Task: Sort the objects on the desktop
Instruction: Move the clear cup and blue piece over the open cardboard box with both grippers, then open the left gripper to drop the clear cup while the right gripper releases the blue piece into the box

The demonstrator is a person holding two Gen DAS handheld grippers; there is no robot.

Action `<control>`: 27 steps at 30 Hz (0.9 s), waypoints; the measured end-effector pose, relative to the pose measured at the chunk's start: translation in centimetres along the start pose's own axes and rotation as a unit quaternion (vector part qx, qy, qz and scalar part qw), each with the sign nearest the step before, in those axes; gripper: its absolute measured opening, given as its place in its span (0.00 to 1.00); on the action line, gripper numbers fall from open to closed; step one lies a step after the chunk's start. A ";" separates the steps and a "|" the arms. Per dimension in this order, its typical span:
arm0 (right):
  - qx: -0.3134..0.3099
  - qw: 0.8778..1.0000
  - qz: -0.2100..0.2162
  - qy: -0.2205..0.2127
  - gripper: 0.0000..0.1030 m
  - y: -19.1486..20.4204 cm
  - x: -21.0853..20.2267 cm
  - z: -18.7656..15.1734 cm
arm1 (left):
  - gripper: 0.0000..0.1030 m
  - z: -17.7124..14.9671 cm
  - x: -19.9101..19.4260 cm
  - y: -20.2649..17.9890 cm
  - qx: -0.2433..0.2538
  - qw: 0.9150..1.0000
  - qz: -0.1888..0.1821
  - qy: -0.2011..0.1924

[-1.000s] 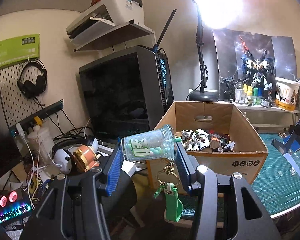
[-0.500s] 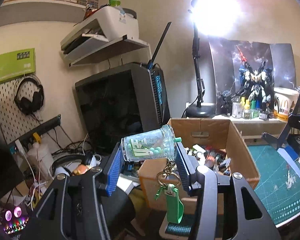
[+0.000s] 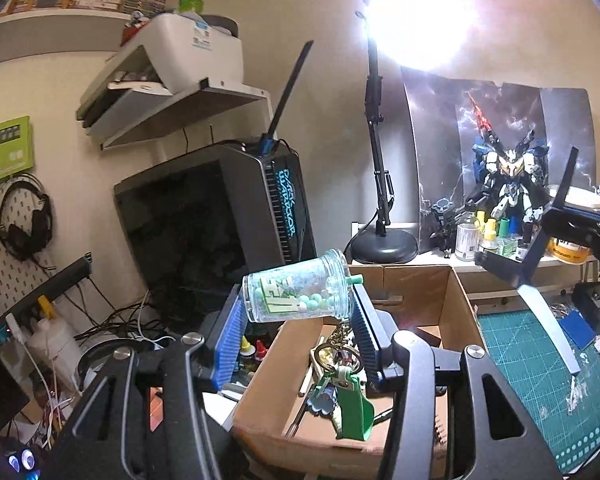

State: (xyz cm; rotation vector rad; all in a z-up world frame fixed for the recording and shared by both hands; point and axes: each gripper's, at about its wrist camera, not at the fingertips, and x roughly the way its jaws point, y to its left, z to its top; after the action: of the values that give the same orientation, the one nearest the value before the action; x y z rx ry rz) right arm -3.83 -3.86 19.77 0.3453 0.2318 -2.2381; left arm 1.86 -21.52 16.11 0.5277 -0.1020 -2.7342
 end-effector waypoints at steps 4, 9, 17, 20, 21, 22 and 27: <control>0.014 0.999 0.028 0.021 0.07 -1.6 3.5 0.7 | 0.49 0.7 3.1 -0.4 0.002 1.000 -0.005 0.019; 0.015 0.998 0.033 0.053 0.07 -2.9 8.1 0.7 | 0.49 1.0 8.0 -0.8 0.009 0.999 -0.004 0.053; 0.024 0.993 0.026 0.115 0.07 -5.1 15.6 -1.2 | 0.49 0.3 15.5 -1.2 0.017 0.992 -0.004 0.124; 0.030 0.990 0.022 0.135 0.07 -6.0 17.8 -2.2 | 0.49 -0.4 17.8 -1.5 0.022 0.988 -0.009 0.151; 0.033 0.989 0.022 0.141 0.07 -6.2 18.4 -2.5 | 0.49 -0.7 18.6 -1.6 0.022 0.986 -0.013 0.162; 0.033 0.988 0.022 0.148 0.07 -6.4 18.9 -2.8 | 0.49 -1.0 19.2 -1.6 0.022 0.985 -0.018 0.171; 0.033 0.983 0.021 0.180 0.07 -6.9 20.9 -4.2 | 0.49 -1.8 21.1 -2.0 0.025 0.974 -0.048 0.219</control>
State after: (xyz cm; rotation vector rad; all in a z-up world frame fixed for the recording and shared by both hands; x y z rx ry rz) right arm -21.21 -13.41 9.37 0.7847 0.3381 -2.1317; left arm -16.42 -27.17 6.86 1.1601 -0.0345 -2.6387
